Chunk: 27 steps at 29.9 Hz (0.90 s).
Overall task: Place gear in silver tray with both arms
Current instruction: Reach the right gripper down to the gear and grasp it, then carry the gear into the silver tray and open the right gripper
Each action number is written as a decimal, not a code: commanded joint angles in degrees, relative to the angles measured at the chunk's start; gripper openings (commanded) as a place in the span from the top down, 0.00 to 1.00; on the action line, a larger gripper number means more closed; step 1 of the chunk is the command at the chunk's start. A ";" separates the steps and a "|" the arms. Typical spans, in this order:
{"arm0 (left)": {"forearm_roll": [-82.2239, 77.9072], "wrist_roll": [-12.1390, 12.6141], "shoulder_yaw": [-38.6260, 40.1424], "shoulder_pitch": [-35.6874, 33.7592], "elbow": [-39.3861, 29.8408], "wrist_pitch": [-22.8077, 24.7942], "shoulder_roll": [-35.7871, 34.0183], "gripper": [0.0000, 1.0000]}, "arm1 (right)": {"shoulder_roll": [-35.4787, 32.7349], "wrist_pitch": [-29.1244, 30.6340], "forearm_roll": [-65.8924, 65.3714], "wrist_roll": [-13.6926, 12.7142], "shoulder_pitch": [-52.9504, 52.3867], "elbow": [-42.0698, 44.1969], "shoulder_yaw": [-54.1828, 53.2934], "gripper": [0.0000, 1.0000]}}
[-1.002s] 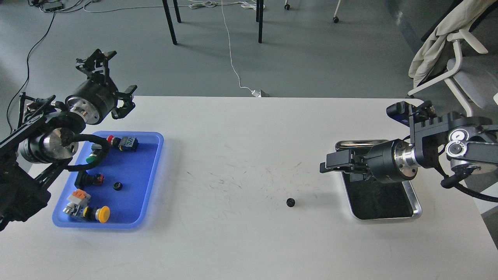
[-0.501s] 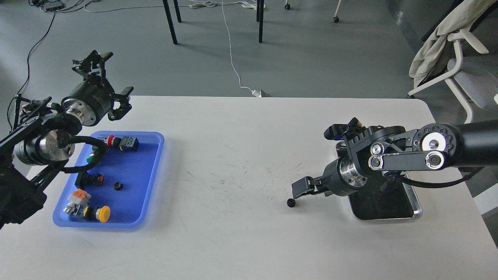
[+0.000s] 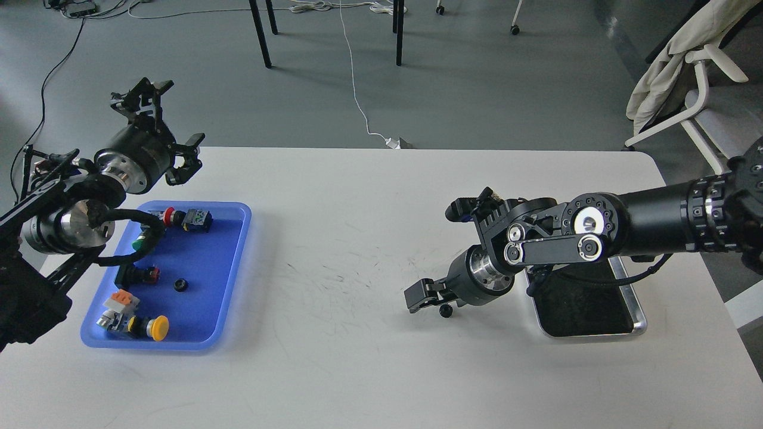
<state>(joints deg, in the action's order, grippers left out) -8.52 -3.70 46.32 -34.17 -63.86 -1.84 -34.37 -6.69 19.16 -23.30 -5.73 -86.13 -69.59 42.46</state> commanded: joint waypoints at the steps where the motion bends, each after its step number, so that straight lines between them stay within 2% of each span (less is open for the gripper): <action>1: 0.00 -0.60 0.00 0.07 -0.04 -0.01 -0.08 0.02 | 0.89 0.70 -0.08 0.02 0.08 0.59 1.13 0.10; 10: 0.08 -1.22 0.08 0.59 -0.04 -0.01 -0.87 0.02 | 2.91 1.75 -0.08 0.19 -0.09 1.47 2.19 0.35; 16: 0.08 -1.31 0.08 0.77 -0.04 -0.01 -0.87 0.02 | 3.62 3.86 -0.34 0.10 -0.62 2.97 2.62 0.66; 18: 0.08 -1.31 0.08 0.86 -0.12 -0.01 -0.87 0.02 | 3.62 4.57 -0.43 0.10 -1.06 3.05 3.32 0.71; 21: 0.08 -1.31 0.08 0.86 -0.04 -0.01 -0.87 0.02 | 3.70 4.74 -0.69 0.19 -1.23 3.05 3.94 0.86; 25: 0.08 -1.31 0.08 0.86 -0.04 -0.01 -0.87 0.02 | 3.70 4.83 -0.78 0.10 -1.58 3.14 4.03 0.98; 27: 0.08 -1.31 0.08 0.86 -0.04 -0.01 -0.87 0.02 | 3.70 4.83 -0.78 0.10 -2.02 3.14 4.03 0.98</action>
<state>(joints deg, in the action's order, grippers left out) -8.44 -5.01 46.42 -33.31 -63.92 -1.84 -35.25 -2.98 23.96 -24.10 -5.62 -87.66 -66.46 46.45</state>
